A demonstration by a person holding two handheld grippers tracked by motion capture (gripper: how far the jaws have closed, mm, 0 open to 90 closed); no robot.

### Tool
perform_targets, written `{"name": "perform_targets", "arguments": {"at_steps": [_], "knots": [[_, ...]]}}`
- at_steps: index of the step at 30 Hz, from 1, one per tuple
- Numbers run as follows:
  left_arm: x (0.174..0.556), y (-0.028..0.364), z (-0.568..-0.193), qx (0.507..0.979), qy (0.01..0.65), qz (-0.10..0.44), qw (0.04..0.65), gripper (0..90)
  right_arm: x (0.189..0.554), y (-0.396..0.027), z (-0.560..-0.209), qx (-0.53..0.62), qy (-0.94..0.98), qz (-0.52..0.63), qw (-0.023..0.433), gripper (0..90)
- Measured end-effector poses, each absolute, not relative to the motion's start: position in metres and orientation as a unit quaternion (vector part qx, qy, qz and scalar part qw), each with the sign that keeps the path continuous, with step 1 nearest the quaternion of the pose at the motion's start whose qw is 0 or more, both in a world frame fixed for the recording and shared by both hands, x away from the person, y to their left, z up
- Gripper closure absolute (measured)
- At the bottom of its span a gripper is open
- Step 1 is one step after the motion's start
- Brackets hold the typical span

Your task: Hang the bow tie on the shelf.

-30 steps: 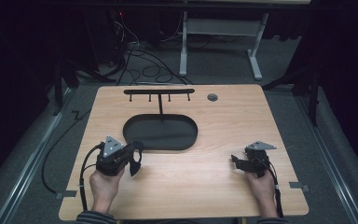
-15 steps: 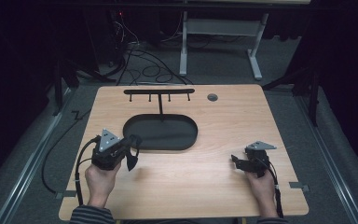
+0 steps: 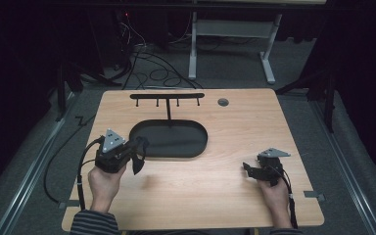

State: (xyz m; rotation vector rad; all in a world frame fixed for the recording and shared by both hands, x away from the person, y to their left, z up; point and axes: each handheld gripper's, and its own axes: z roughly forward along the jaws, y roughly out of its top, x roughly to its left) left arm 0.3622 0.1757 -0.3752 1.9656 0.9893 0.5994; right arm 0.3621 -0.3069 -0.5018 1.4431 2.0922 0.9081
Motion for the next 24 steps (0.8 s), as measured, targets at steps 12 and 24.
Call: {"name": "perform_targets", "arguments": {"at_steps": [12,24], "knots": [[0.371,0.177,-0.363,0.782,0.388,0.232,0.429,89.8,0.362,-0.307,-0.502,0.522,0.756,0.328,0.219,32.3],[0.384,0.180,-0.351,0.776,0.388,0.233,0.440,89.8,0.362,-0.307,-0.502,0.521,0.757,0.329,0.220,32.3]]}}
